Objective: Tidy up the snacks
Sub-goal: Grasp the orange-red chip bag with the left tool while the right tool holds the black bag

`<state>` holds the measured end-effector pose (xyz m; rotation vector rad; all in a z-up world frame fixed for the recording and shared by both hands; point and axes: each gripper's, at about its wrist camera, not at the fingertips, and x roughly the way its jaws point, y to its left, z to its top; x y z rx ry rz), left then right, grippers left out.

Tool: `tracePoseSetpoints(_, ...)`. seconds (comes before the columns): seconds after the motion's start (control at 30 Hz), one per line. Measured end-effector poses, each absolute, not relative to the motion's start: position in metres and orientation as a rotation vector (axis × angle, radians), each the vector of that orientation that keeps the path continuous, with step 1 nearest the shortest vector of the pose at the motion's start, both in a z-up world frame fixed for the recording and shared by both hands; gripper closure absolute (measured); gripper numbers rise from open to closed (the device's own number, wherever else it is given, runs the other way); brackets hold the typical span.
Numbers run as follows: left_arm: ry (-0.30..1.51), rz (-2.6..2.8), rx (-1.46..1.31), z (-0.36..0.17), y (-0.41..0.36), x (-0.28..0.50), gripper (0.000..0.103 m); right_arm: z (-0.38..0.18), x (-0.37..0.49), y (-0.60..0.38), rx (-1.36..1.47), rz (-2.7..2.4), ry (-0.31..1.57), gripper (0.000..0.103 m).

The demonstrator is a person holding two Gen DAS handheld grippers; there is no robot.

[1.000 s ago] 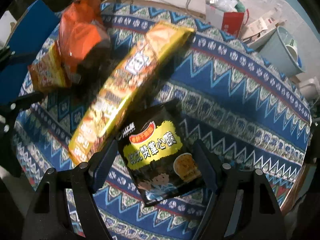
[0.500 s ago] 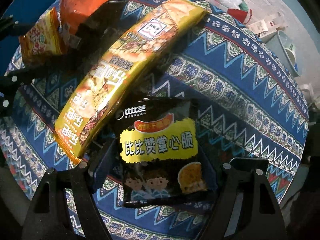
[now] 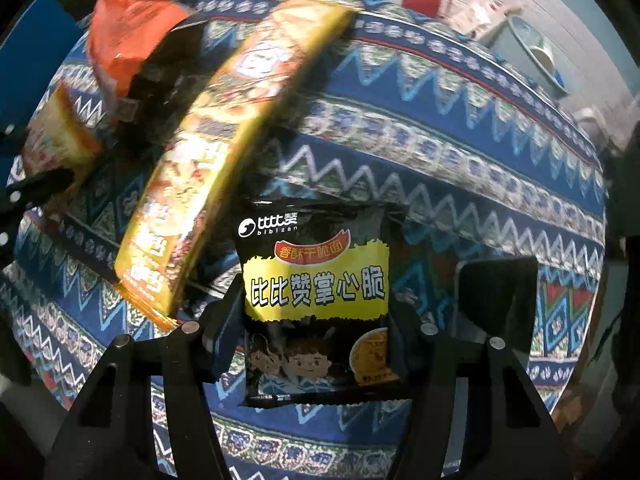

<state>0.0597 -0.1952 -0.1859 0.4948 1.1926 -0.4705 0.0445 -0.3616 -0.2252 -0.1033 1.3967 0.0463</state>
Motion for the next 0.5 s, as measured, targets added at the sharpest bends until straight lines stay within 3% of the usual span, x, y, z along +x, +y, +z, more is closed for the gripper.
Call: tracePoseSetpoints(0.5,1.089,-0.436,0.387,-0.132,-0.164,0.052,0.067,-0.147,0.037,-0.371,0.021,-0.021,1.217,0.043)
